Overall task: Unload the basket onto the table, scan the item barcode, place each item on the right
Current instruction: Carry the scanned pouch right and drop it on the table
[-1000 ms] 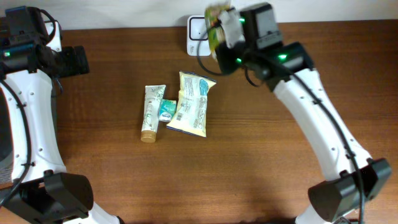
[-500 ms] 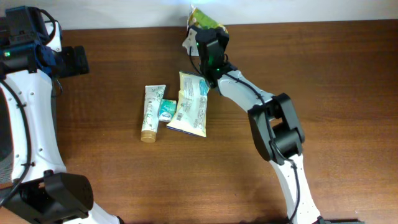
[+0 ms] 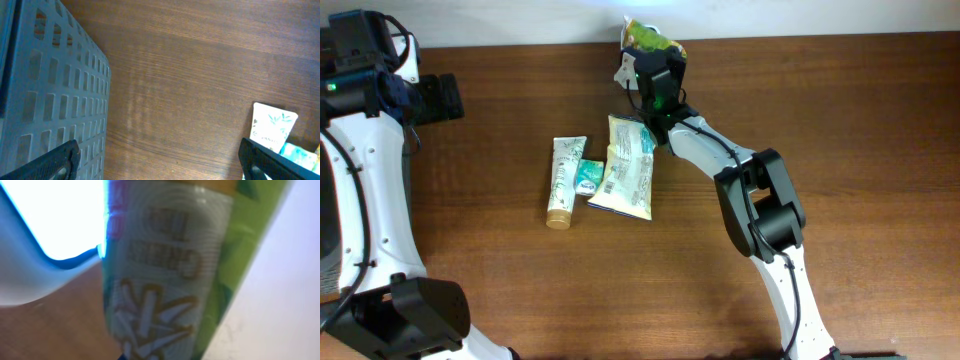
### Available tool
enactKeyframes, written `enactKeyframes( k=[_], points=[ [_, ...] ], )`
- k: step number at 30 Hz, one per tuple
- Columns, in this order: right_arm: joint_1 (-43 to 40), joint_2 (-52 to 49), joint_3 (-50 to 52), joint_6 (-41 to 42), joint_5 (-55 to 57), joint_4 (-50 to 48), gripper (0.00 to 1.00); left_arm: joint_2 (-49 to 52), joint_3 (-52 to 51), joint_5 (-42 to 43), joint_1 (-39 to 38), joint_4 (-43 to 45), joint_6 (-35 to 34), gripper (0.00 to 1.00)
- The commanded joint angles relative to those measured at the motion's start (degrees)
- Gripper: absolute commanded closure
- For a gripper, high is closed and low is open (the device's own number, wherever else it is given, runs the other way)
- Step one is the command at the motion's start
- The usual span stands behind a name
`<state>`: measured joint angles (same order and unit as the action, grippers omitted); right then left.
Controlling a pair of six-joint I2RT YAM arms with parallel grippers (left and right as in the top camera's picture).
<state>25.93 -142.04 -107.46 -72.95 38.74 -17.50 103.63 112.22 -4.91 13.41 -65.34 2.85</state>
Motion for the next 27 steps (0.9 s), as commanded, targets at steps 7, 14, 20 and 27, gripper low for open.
enactKeyframes(
  k=[7,14,20,27],
  points=[
    [-1.4,16.6,-1.4,14.4,0.7,3.2,0.96,0.2,-0.1,0.2,0.2,0.1,0.9,0.01],
    [-6.1,41.9,-1.4,65.2,-36.5,59.3,0.96,0.2,-0.1,0.2,0.2,0.1,0.9,0.01],
    [-18.4,44.1,1.2,75.1,-43.5,89.7,0.96,0.2,-0.1,0.2,0.2,0.1,0.9,0.01],
    [-35.1,40.3,22.3,88.1,-42.8,79.8,0.96,0.2,-0.1,0.2,0.2,0.1,0.9,0.01]
  ],
)
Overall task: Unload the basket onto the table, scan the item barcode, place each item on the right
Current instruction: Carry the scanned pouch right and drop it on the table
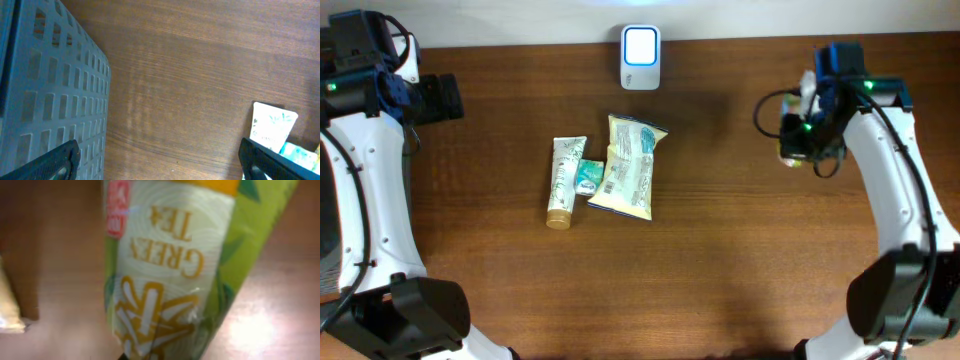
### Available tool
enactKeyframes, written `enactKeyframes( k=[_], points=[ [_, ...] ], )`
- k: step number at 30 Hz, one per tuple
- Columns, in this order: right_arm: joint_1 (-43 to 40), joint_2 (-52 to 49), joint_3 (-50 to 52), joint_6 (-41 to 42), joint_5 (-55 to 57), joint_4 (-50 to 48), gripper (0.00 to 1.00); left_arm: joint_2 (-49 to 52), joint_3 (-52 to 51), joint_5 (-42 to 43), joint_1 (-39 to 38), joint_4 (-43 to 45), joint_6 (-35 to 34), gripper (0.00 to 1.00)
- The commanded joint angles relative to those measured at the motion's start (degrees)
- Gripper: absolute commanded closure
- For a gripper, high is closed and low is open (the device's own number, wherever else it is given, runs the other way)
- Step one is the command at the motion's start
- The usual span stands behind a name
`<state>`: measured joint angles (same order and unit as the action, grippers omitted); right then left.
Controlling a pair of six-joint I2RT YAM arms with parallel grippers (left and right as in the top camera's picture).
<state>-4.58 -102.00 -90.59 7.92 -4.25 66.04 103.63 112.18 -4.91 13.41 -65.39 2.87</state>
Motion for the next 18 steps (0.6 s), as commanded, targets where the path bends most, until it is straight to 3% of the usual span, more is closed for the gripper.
enactKeyframes(
  k=[1,6,10,12,13,15,18],
  points=[
    [-8.1,0.2,9.9,10.3,0.4,-7.3,0.96,0.2,-0.1,0.2,0.2,0.1,0.9,0.01],
    [-21.2,0.2,23.9,15.3,0.4,-24.0,0.96,0.2,-0.1,0.2,0.2,0.1,0.9,0.01],
    [-24.1,0.2,25.1,15.3,3.9,-27.4,0.95,0.2,-0.1,0.2,0.2,0.1,0.9,0.01],
    [-24.1,0.2,25.1,15.2,6.7,-28.4,0.63,0.2,-0.1,0.2,0.2,0.1,0.9,0.01],
    [-24.1,0.3,24.8,15.0,6.2,-28.4,0.59,0.2,-0.1,0.2,0.2,0.1,0.9,0.01],
    [-23.9,0.4,22.6,15.0,4.6,-24.9,0.38,0.2,-0.1,0.2,0.2,0.1,0.9,0.01],
    [-23.9,1.0,12.7,11.6,-2.5,-12.7,0.37,0.2,-0.1,0.2,0.2,0.1,0.9,0.01]
  ],
)
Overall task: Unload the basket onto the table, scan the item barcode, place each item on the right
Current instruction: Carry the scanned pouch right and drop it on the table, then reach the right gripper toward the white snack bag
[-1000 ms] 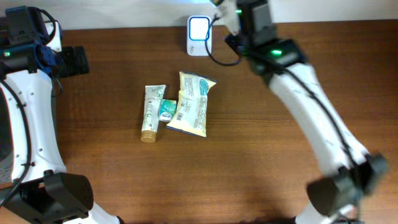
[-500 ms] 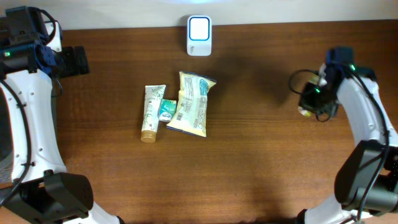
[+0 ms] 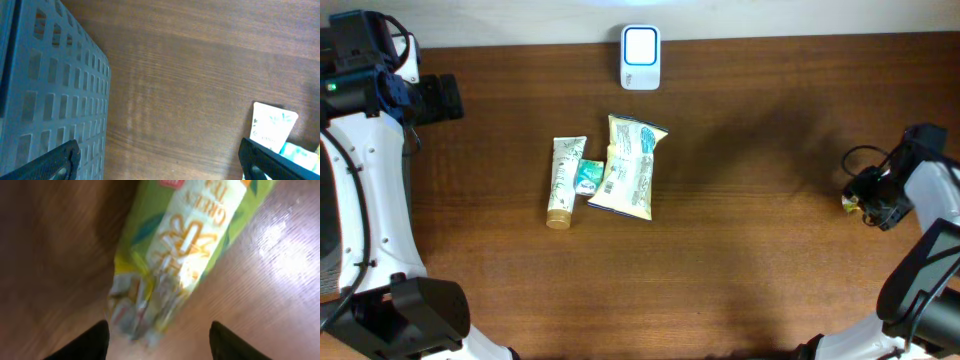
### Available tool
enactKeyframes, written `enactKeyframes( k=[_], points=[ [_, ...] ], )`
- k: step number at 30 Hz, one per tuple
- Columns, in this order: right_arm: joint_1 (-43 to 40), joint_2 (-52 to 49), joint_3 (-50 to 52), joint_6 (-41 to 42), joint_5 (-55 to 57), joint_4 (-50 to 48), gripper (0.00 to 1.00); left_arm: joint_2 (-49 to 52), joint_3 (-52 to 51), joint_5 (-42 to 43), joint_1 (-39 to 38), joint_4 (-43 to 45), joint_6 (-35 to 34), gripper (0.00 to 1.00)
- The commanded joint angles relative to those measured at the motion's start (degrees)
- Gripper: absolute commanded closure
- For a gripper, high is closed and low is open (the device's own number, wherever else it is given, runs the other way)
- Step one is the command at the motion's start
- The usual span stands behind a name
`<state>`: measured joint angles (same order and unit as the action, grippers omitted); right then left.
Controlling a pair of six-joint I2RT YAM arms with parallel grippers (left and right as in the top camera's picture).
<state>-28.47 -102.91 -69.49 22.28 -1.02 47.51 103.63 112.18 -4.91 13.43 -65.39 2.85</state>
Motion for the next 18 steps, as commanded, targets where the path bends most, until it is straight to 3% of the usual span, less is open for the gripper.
enactKeyframes(
  k=[1,4,6,7,10,15,18],
  points=[
    [0.4,2.1,-11.6,-3.7,-8.9,9.4,0.37,0.2,-0.1,0.2,0.1,0.1,0.9,0.01],
    [6.7,2.1,-21.9,-9.2,-18.2,21.4,0.36,0.2,-0.1,0.2,0.1,0.1,0.9,0.01],
    [12.6,2.1,-22.7,-9.7,-20.9,21.7,0.31,0.2,-0.1,0.2,0.1,0.1,0.9,0.01],
    [16.2,1.9,-22.6,-9.6,-21.5,20.9,0.14,0.2,-0.1,0.2,0.1,0.1,0.9,0.01],
    [28.3,1.1,-21.7,-3.8,-21.5,15.4,0.01,0.2,-0.1,0.2,0.1,0.1,0.9,0.01],
    [42.4,-6.1,-19.2,2.4,-22.4,5.5,0.01,0.2,-0.1,0.2,0.1,0.1,0.9,0.01],
    [46.9,-15.8,-19.2,2.0,-31.8,-0.5,0.01,0.2,-0.1,0.2,0.1,0.1,0.9,0.01]
  ],
)
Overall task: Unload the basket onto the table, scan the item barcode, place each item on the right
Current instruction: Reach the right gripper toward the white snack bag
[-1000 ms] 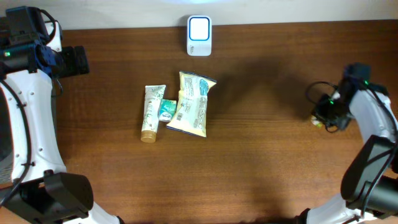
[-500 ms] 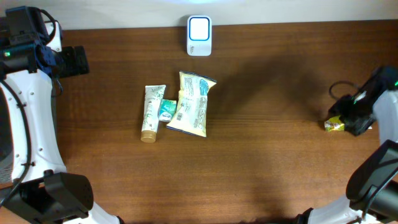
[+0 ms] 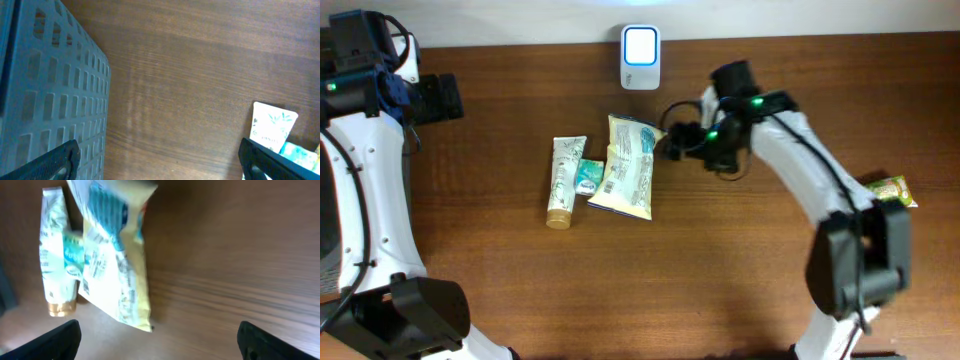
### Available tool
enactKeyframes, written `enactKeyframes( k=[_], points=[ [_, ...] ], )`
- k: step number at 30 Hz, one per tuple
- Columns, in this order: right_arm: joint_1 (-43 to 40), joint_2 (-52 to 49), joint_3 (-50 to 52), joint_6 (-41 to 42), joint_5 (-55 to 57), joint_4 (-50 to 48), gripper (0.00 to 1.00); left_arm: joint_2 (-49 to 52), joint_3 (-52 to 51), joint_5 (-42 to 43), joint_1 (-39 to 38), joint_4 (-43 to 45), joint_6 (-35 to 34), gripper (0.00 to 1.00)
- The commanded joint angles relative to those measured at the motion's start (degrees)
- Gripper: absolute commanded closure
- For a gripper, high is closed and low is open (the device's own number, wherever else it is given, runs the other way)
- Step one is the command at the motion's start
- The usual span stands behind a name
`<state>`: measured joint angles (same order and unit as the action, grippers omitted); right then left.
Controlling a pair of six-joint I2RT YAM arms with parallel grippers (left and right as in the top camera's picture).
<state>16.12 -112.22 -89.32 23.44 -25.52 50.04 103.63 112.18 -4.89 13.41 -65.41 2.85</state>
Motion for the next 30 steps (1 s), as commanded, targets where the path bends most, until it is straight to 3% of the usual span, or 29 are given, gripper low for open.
enactKeyframes(
  k=[1,9,11,13,16,19,21,26,30],
  points=[
    [2.9,-9.0,0.6,0.8,-9.4,-5.2,0.01,0.2,-0.1,0.2,0.2,0.2,0.9,0.01],
    [6.5,-17.0,0.6,1.0,-13.4,-15.8,0.01,0.2,-0.1,0.2,0.2,0.2,0.9,0.01],
    [7.6,-18.4,0.6,2.7,-13.3,-18.0,0.05,0.2,-0.1,0.2,0.2,0.2,0.9,0.01],
    [7.8,-19.5,0.6,5.1,-13.0,-19.3,0.2,0.2,-0.1,0.2,0.2,0.2,0.9,0.01],
    [7.9,-19.7,0.6,5.8,-12.9,-20.5,0.49,0.2,-0.1,0.2,0.2,0.2,0.9,0.01],
    [7.8,-19.7,0.6,5.8,-13.1,-21.0,0.68,0.2,-0.1,0.2,0.2,0.2,0.9,0.01],
    [7.6,-19.7,0.6,4.9,-17.2,-21.9,0.96,0.2,-0.1,0.2,0.2,0.2,0.9,0.01],
    [4.8,-16.6,0.6,-3.8,-36.8,-24.7,0.96,0.2,-0.1,0.2,0.2,0.2,0.9,0.01],
    [0.5,-5.2,0.6,-6.1,-36.8,-21.8,0.96,0.2,-0.1,0.2,0.2,0.2,0.9,0.01]
  ],
)
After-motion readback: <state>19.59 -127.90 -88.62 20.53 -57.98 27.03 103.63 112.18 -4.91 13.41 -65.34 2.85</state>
